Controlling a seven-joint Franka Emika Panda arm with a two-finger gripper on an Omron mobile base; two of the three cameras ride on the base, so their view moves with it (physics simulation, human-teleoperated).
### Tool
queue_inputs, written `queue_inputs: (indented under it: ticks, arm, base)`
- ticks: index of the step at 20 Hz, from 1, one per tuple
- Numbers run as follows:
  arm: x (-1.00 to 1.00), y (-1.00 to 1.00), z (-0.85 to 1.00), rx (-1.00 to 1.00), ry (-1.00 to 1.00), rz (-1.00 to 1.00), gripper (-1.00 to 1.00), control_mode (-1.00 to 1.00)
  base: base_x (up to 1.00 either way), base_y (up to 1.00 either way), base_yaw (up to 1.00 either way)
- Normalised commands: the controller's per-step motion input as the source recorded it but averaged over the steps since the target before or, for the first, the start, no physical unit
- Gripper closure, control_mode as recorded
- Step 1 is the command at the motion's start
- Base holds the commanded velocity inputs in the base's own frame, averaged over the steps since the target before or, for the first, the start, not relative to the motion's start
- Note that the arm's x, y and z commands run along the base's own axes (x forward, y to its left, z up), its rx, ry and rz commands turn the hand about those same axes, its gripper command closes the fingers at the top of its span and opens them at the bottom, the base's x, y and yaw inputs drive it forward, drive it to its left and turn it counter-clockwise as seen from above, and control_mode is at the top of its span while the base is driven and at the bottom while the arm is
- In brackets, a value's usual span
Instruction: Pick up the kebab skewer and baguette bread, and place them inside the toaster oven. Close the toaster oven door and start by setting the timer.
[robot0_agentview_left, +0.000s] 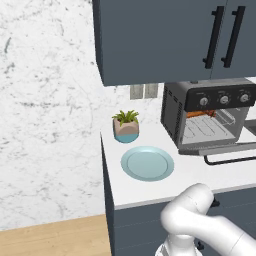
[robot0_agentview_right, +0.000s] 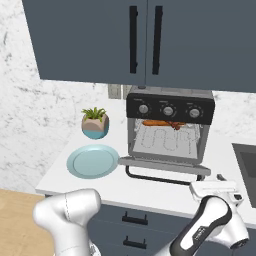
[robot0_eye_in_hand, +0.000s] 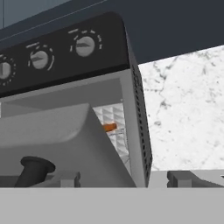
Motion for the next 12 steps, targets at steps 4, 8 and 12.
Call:
queue_inputs:
  ticks: [4, 8, 12]
  arm:
    - [0.10, 0.07, 0.63, 0.00, 0.00, -0.05, -1.00, -1.00]
    - [0.24, 0.09, 0.65, 0.00, 0.00, -0.03, -1.00, -1.00]
    - [0.34, 0.11, 0.63, 0.03, 0.00, 0.00, -1.00, -1.00]
  base:
    - [0.00, 0.00, 0.00]
    - [0.00, 0.00, 0.00]
    - [0.00, 0.00, 0.00]
